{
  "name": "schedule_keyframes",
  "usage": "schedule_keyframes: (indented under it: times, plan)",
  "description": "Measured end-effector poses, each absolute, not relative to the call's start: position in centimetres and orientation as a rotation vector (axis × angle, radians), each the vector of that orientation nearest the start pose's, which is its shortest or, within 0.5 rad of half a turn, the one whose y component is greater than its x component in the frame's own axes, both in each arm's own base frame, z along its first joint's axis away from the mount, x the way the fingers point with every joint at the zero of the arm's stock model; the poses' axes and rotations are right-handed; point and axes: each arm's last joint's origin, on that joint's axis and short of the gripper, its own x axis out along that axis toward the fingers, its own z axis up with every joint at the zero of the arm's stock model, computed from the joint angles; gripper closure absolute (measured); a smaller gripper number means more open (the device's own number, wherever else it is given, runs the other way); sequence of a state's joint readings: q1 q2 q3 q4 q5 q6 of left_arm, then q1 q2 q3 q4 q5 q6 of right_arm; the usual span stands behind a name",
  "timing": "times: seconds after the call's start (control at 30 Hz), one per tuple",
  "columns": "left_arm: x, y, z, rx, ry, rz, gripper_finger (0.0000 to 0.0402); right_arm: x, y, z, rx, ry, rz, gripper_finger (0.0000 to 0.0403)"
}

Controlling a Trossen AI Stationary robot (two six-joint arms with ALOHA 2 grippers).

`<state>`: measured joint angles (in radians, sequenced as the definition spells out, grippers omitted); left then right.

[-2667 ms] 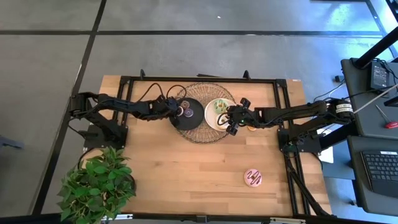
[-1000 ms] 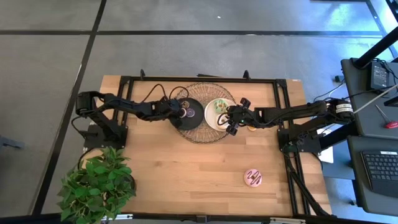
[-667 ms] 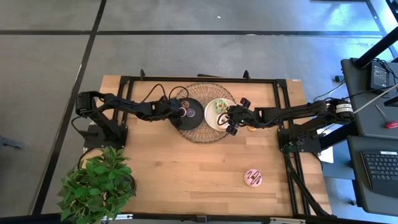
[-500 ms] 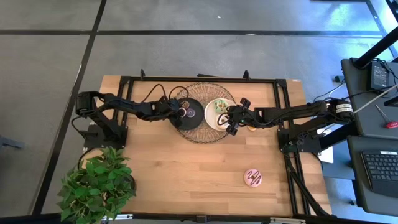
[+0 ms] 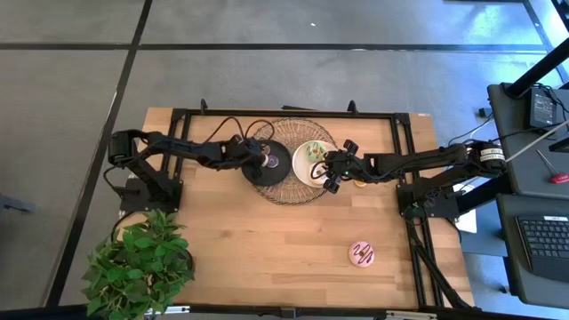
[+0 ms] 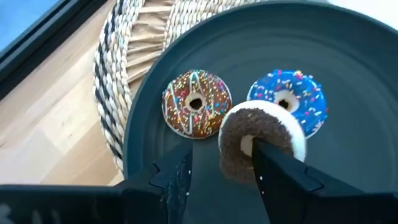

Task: Pick & Place donuts
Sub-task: Put the small black donut on the black plate

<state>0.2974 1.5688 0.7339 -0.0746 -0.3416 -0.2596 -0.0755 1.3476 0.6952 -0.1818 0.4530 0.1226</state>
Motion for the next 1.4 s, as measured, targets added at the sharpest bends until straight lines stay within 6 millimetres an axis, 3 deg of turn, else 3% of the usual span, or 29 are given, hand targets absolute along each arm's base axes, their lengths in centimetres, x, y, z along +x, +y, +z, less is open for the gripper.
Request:
schedule_keyframes:
  times: [0.57, 0.87, 1.4]
  plan:
    - [27.3, 9.3, 15.8, -0.235, 0.9, 0.697, 0.0236, 25.4, -3.2, 19.0, -0.042, 0.794, -0.548, 0.0231]
    - [27.9, 9.1, 17.1, -0.243, 0.797, 0.615, 0.0235, 25.4, -3.2, 19.1, -0.041, 0.788, -0.548, 0.0231]
    - [27.7, 8.3, 16.0, -0.243, 0.894, 0.541, 0.0238, 25.4, -3.2, 19.1, -0.041, 0.787, -0.548, 0.0231]
